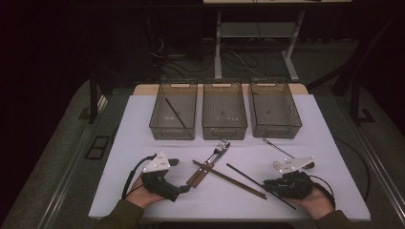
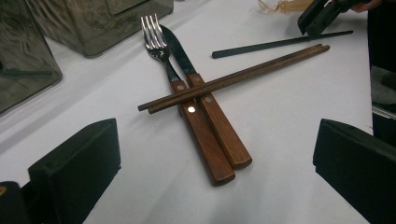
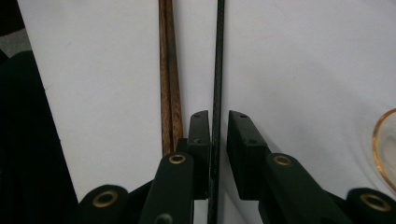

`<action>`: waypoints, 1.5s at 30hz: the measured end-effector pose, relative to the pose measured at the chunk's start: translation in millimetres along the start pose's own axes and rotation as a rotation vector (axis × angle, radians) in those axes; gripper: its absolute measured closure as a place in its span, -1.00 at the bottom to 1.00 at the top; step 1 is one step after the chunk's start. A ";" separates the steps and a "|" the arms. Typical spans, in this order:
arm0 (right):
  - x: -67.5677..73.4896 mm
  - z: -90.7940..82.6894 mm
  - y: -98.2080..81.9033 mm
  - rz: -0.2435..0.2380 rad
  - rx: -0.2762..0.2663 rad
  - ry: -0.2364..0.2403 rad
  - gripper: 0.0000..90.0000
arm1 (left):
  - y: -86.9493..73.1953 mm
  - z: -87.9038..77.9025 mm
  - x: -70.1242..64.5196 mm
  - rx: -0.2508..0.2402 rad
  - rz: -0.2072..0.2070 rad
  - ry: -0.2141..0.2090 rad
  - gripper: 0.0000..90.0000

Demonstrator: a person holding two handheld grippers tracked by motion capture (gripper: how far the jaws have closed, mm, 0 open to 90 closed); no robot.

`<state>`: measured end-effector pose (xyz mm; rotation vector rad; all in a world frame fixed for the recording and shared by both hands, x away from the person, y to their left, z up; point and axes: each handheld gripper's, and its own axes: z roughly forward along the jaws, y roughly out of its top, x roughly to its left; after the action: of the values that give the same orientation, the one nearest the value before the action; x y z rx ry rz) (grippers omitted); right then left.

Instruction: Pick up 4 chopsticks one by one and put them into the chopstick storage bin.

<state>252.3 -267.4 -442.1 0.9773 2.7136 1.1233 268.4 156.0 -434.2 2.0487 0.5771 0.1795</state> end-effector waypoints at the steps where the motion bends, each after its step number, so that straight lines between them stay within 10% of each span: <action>1: 0.3 1.0 -0.2 0.000 0.005 -0.001 0.77 | 0.0 0.0 0.0 -0.001 0.000 0.000 -1.00; 15: 8.0 6.8 0.2 -0.076 0.031 -0.057 0.87 | -0.1 1.1 -0.7 0.002 0.002 -0.003 -1.00; 45: 1.0 -4.0 4.1 -0.025 0.001 -0.046 0.91 | 0.0 1.6 -1.0 0.006 0.004 -0.004 -1.00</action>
<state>252.6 -267.0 -436.3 0.9536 2.6837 1.0815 268.1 154.2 -434.9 2.0551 0.5720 0.1757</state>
